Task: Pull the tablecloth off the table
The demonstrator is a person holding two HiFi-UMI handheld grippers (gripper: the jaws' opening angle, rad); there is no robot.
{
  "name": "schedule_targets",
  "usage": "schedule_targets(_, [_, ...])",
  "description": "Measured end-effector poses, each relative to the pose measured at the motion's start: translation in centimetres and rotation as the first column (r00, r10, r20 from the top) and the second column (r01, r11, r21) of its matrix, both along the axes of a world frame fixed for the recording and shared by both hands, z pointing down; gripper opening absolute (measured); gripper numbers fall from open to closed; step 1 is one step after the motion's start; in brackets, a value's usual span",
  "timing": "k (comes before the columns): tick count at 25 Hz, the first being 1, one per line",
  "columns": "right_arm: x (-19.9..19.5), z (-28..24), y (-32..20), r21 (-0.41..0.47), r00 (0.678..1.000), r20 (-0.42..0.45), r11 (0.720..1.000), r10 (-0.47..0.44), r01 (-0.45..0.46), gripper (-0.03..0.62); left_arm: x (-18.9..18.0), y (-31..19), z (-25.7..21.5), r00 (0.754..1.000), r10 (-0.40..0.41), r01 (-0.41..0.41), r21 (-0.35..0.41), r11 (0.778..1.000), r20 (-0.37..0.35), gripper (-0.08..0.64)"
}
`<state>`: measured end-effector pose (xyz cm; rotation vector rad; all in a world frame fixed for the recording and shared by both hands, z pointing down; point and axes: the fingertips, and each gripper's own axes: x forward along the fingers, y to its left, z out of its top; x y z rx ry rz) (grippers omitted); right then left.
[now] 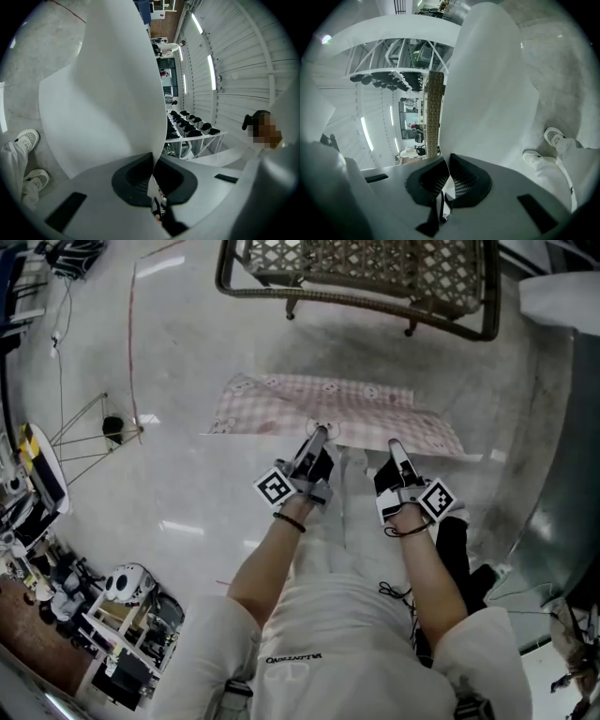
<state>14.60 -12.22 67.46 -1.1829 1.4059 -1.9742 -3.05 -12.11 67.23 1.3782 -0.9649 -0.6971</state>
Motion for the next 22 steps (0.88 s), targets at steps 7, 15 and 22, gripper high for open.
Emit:
schedule_targets(7, [-0.5, -1.3, -1.1, 0.023, 1.000, 0.007, 1.000, 0.012, -0.012, 0.011, -0.5, -1.1, -1.3, 1.000, -0.004, 0.004, 0.028, 1.000, -0.009, 0.003])
schedule_targets(15, [-0.8, -2.1, -1.8, 0.025, 1.000, 0.007, 0.999, 0.022, -0.022, 0.012, -0.9, -1.9, -2.1, 1.000, -0.004, 0.004, 0.038, 0.999, -0.011, 0.003])
schedule_targets(22, [-0.5, -2.0, -2.5, 0.019, 0.999, 0.014, 0.999, 0.031, -0.032, 0.011, -0.5, -2.7, -2.0, 1.000, -0.007, 0.007, 0.029, 1.000, -0.023, 0.003])
